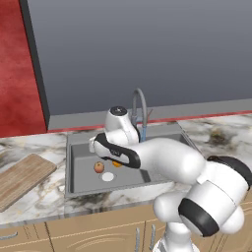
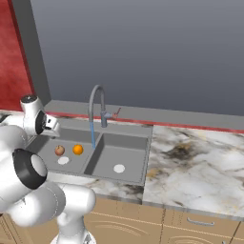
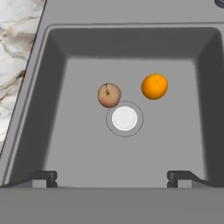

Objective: Pick the peach, orange from the sink and place them on the cutting board to airdry. Then turn off the sink faucet.

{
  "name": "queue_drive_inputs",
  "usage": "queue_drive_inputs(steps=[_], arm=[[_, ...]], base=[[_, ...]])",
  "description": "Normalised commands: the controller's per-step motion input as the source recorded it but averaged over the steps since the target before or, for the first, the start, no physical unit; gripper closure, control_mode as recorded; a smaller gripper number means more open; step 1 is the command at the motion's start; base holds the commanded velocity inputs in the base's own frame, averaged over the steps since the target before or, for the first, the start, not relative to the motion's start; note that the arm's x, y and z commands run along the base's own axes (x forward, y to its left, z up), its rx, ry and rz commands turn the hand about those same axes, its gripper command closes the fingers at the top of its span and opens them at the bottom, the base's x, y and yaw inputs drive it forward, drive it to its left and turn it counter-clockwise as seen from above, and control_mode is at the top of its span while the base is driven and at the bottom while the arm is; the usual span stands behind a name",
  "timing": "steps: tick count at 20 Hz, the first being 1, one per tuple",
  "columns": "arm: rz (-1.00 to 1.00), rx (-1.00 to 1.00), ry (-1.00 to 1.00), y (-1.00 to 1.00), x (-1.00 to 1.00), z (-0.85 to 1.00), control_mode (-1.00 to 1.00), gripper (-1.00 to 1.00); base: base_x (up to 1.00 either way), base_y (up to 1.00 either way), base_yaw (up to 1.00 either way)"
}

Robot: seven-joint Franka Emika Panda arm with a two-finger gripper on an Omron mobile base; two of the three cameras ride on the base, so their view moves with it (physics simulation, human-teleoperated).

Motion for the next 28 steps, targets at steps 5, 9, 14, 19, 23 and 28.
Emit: queue_drive_inputs(steps=[5,9,14,19,23,28], arm=[[0.0,0.0,0.01,0.0,0.08,-0.23,-1.0,-1.0],[0.0,0.0,0.02,0.0,0.08,-0.29,-1.0,-1.0],[0.0,0.0,0.02,0.0,0.12,-0.29,-1.0,-1.0],[0.0,0.0,0.04,0.0,0.2,-0.16,-1.0,-1.0],[0.0,0.0,0.02,0.02,0.17,-0.16,-1.0,-1.0],[0.0,0.0,0.01,0.04,0.13,-0.24,-1.0,-1.0]], base=[[0.0,0.0,0.0],[0.0,0.0,0.0],[0.0,0.0,0.0],[0.0,0.0,0.0],[0.0,0.0,0.0],[0.0,0.0,0.0]])
